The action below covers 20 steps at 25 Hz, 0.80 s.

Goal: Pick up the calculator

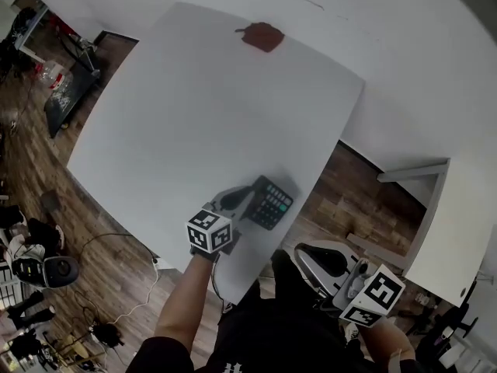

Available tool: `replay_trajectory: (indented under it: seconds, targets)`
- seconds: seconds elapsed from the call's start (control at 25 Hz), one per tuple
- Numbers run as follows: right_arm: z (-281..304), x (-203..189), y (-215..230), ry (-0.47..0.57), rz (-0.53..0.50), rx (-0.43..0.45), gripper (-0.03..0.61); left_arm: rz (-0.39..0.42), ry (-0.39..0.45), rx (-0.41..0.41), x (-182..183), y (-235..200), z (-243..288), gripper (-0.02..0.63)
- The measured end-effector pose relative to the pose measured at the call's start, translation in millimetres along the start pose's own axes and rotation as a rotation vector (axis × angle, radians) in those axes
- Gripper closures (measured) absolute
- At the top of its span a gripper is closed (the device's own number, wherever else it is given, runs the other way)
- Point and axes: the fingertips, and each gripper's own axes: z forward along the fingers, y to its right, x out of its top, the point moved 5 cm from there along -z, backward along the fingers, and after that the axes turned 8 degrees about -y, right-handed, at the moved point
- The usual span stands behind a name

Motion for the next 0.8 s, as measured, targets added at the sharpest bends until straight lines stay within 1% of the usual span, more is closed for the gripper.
replay_trajectory:
  seconds: [0.28,0.48,0.8]
  targets:
    - [-3,-1,-34,0.022,-0.032,0.036,0.566,0.006,0.001,-0.032,6,57,-56,0.574]
    - [-6,-3,-65,0.046,-0.076,0.048,0.566,0.018,0.028,-0.070,11,92,-94,0.572]
    - [-17,-11,-108,0.078,-0.138,0.050,0.566,0.076,0.049,-0.139,17,149,-146,0.572]
